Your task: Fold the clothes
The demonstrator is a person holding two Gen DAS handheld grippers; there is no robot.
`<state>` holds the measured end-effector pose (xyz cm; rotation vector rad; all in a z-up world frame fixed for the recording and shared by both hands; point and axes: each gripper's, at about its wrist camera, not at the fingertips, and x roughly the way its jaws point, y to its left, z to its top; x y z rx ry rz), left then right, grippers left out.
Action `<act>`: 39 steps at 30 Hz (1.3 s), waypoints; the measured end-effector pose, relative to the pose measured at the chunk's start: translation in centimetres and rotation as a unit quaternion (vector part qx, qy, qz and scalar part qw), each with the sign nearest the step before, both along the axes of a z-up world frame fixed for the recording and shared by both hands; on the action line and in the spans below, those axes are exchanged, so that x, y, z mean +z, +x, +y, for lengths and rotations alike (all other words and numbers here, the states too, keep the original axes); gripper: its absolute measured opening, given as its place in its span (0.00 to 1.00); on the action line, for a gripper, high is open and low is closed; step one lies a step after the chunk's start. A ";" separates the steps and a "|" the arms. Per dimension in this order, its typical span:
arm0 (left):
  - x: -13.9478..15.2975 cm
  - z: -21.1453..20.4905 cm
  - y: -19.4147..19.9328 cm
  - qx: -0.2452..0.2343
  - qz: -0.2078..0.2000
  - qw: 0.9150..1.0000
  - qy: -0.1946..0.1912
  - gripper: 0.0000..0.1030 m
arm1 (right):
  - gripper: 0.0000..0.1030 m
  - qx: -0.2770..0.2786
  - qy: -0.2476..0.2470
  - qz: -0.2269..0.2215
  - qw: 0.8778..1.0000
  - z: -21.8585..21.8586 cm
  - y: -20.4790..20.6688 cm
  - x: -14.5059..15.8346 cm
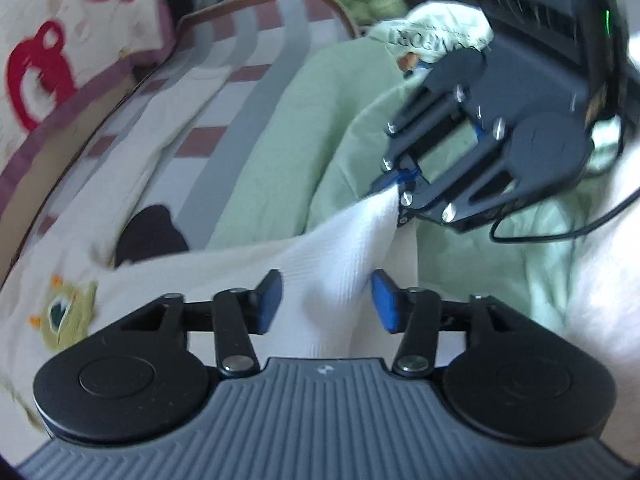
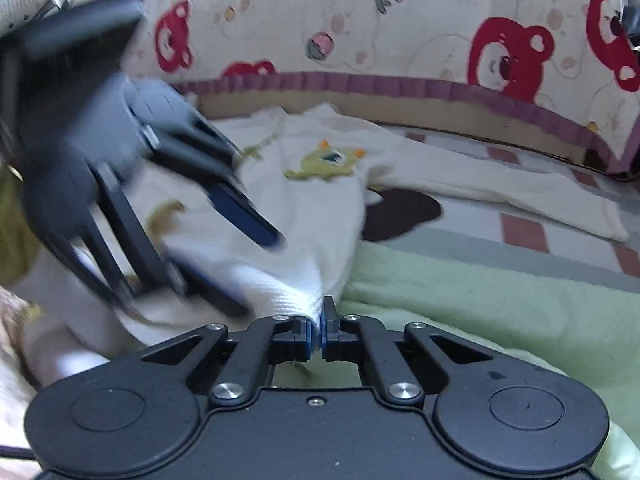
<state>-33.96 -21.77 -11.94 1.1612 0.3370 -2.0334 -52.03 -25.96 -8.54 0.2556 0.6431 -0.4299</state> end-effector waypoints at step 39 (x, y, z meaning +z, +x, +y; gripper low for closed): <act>-0.2 8.6 15.9 0.353 0.014 0.933 0.061 0.39 | 0.43 0.285 0.039 0.127 0.949 1.2 21.2 -1.8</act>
